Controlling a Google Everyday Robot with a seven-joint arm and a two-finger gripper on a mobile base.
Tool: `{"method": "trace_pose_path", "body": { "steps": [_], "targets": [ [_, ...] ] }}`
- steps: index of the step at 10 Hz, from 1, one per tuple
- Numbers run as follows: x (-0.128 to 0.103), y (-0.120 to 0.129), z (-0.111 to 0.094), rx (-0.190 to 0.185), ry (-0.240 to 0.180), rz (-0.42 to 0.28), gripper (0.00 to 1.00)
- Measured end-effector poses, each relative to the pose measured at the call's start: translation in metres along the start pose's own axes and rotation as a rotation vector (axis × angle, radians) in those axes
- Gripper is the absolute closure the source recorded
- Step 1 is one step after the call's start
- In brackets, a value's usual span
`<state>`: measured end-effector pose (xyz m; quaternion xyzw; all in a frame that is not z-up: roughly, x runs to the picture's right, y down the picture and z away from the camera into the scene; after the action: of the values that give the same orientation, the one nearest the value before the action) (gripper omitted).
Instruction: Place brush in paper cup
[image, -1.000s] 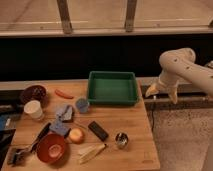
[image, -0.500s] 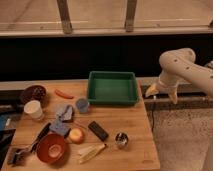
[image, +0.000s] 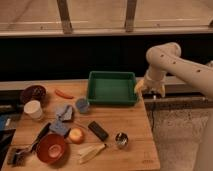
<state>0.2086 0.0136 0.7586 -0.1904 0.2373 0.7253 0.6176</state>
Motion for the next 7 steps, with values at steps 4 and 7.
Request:
{"method": "trace_pose_path", "body": {
  "steps": [4,7],
  "targets": [
    [-0.003,0.103,-0.019,-0.027,-0.038,-0.178,0.20],
    [0.031,0.189,-0.033,-0.049,-0.057,-0.379,0.20]
  ]
}}
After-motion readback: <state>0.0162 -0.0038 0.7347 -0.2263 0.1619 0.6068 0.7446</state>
